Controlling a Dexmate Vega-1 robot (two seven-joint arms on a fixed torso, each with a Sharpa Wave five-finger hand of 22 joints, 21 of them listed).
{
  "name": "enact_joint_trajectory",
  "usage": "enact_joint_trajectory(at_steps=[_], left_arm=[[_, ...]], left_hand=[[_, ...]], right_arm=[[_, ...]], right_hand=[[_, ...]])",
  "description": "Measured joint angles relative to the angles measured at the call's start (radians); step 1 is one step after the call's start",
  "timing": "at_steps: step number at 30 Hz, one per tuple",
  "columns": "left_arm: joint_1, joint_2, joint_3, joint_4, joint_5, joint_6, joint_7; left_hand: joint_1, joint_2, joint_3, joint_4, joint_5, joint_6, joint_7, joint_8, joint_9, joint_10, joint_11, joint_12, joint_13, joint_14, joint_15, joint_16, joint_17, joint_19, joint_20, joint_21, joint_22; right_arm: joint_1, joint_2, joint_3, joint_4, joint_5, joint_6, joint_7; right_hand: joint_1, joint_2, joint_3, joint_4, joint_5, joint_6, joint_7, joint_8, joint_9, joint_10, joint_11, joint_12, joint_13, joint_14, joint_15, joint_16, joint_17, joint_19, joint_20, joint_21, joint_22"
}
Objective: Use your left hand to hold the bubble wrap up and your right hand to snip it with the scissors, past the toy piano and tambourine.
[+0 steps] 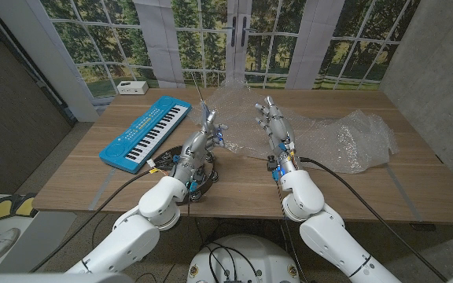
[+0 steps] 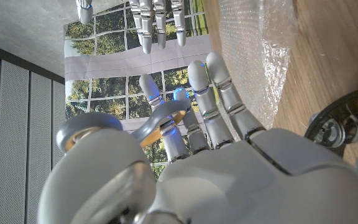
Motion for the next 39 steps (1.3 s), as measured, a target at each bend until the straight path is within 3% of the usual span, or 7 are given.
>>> enact_joint_trajectory(at_steps=[6,13,15,18,26,30,39], left_arm=[[-0.003,0.019,-0.010,-0.011,-0.004,0.035,-0.002],[-0.015,0.075,-0.031,-0.044,-0.017,0.111,-0.009],[-0.018,0.088,-0.036,-0.050,-0.021,0.130,-0.015],[-0.025,0.119,-0.047,-0.062,-0.030,0.168,-0.026],[-0.035,0.173,-0.071,-0.086,-0.046,0.220,-0.043],[-0.040,0.189,-0.076,-0.094,-0.053,0.240,-0.051],[-0.053,0.215,-0.076,-0.105,-0.054,0.271,-0.066]], left_hand=[[-0.050,-0.007,-0.013,0.005,0.014,0.012,0.012,-0.008,0.000,0.008,0.008,0.000,-0.002,0.000,0.000,0.000,0.009,0.000,0.011,0.000,0.000],[-0.193,-0.041,-0.014,0.006,0.045,0.018,0.018,-0.043,-0.001,0.003,0.026,0.000,-0.016,-0.015,0.002,-0.005,0.023,-0.006,0.027,-0.004,0.002],[-0.248,-0.051,-0.110,0.102,0.057,-0.007,0.045,-0.057,-0.006,-0.013,0.041,0.018,-0.032,-0.029,0.006,-0.012,0.028,-0.015,0.036,-0.008,0.003],[-0.308,-0.050,-0.141,0.142,0.074,-0.026,0.046,-0.072,-0.008,-0.020,0.052,0.018,-0.045,-0.036,0.011,-0.021,0.023,-0.018,0.039,-0.012,0.003],[-0.398,-0.052,-0.141,0.142,0.109,-0.038,0.059,-0.074,-0.006,-0.013,0.062,0.021,-0.053,-0.027,0.009,-0.023,0.011,-0.014,0.043,-0.019,-0.005],[-0.411,-0.052,-0.139,0.130,0.122,-0.031,0.066,-0.075,0.000,-0.005,0.066,0.166,-0.042,-0.026,0.009,-0.023,0.014,-0.010,0.039,-0.019,-0.005],[-0.411,-0.052,-0.133,0.111,0.142,-0.024,0.074,-0.062,0.016,-0.002,0.068,0.183,-0.033,0.007,-0.001,-0.016,0.006,0.010,0.026,-0.019,-0.008]], right_arm=[[0.004,0.000,0.001,0.003,0.003,-0.002,0.001],[0.007,0.001,0.001,0.008,0.008,-0.005,0.002],[0.007,0.002,0.002,0.010,0.009,-0.005,0.001],[0.007,0.003,0.002,0.012,0.011,-0.005,0.001],[0.007,0.005,0.003,0.018,0.019,0.000,0.002],[0.007,0.006,0.003,0.019,0.024,0.002,0.004],[0.003,0.004,0.005,0.019,0.036,0.002,0.007]], right_hand=[[0.000,0.000,0.000,0.000,0.000,0.000,0.000,0.002,0.000,0.000,0.000,-0.006,0.000,0.000,0.000,0.000,-0.001,0.000,0.000,0.000,0.000],[0.000,0.000,0.000,0.000,0.000,0.000,0.000,0.002,0.000,0.004,-0.004,-0.006,-0.005,0.000,0.000,0.000,-0.005,0.000,0.000,0.000,0.000],[-0.003,0.003,0.000,0.000,0.000,0.000,-0.007,0.002,0.000,0.007,-0.007,-0.006,-0.005,0.000,0.000,0.000,-0.006,0.000,0.000,0.000,0.000],[-0.005,0.005,0.000,0.000,0.000,0.000,-0.007,0.002,0.000,0.007,-0.007,-0.006,-0.005,0.000,0.000,0.000,-0.010,0.000,0.000,0.000,0.000],[-0.005,0.005,0.000,0.000,0.000,0.000,-0.007,0.002,0.000,0.007,-0.007,-0.015,-0.009,0.000,0.000,0.000,-0.014,0.000,0.000,0.000,0.000],[-0.005,0.005,0.000,0.000,0.000,0.000,-0.007,0.002,0.000,0.007,-0.007,-0.015,-0.009,0.000,0.000,0.000,-0.015,0.000,0.000,0.000,0.000],[-0.005,0.005,0.000,0.000,0.000,0.000,-0.007,0.006,0.000,0.013,-0.013,-0.020,-0.014,0.000,0.000,0.000,-0.019,0.000,0.000,0.000,0.000]])
